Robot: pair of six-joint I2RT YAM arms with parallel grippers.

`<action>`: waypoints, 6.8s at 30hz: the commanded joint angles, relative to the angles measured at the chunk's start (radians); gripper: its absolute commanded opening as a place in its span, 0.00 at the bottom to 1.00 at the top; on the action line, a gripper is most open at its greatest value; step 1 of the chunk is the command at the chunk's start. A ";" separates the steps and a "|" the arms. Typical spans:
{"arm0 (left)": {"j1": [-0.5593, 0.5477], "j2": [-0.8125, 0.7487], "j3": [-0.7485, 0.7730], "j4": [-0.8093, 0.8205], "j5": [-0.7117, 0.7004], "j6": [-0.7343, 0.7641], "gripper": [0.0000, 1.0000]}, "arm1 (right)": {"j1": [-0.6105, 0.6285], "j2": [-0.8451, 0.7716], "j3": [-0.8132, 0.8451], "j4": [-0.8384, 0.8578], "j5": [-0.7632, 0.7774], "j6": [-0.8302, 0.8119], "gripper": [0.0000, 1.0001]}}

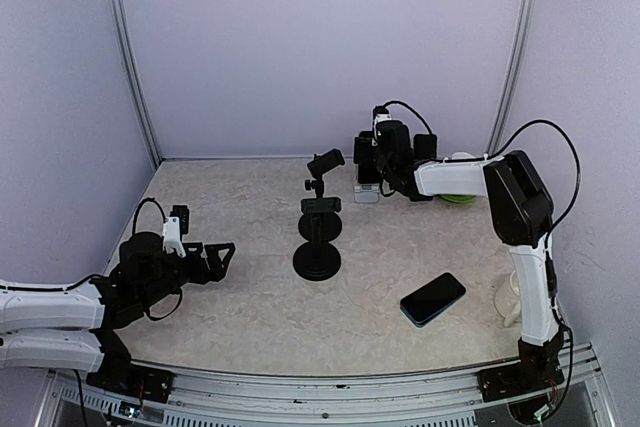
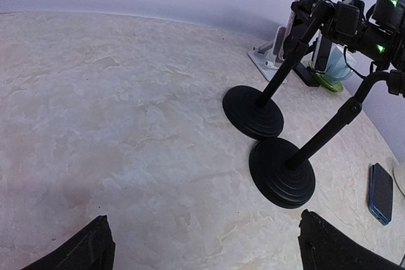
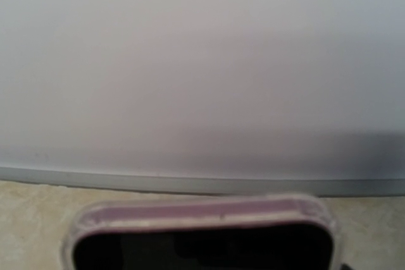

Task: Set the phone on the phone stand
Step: Place the phone on the phone stand, then pick up the phone from the phone.

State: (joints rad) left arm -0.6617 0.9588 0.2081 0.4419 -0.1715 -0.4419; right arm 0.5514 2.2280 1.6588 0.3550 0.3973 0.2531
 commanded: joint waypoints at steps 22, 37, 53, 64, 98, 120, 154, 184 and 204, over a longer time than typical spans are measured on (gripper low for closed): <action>0.014 -0.007 -0.007 0.020 0.004 0.014 0.99 | 0.013 0.052 0.087 0.026 0.044 0.032 0.41; 0.016 -0.010 -0.007 0.019 0.004 0.014 0.99 | 0.016 0.068 0.097 0.021 0.050 0.036 0.43; 0.016 -0.015 -0.007 0.015 0.001 0.013 0.99 | 0.031 0.083 0.105 0.020 0.088 0.023 0.44; 0.015 -0.014 -0.007 0.014 0.000 0.013 0.99 | 0.033 0.091 0.110 0.012 0.114 0.015 0.47; 0.017 -0.012 -0.007 0.014 -0.002 0.013 0.99 | 0.033 0.117 0.129 -0.007 0.116 -0.003 0.57; 0.017 -0.007 -0.007 0.017 -0.002 0.014 0.99 | 0.033 0.114 0.143 -0.035 0.092 0.000 0.83; 0.019 -0.009 -0.006 0.017 0.000 0.015 0.99 | 0.035 0.025 0.138 -0.069 0.000 -0.005 1.00; 0.020 -0.014 -0.007 0.015 0.000 0.016 0.99 | 0.035 -0.234 -0.037 -0.132 0.045 -0.024 1.00; 0.020 -0.081 -0.018 -0.006 0.003 0.011 0.99 | 0.035 -0.632 -0.502 -0.343 -0.122 0.099 1.00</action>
State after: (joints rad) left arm -0.6483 0.9047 0.2077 0.4385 -0.1715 -0.4404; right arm 0.5785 1.6630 1.2407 0.0616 0.3260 0.3157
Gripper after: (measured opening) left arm 0.988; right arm 0.998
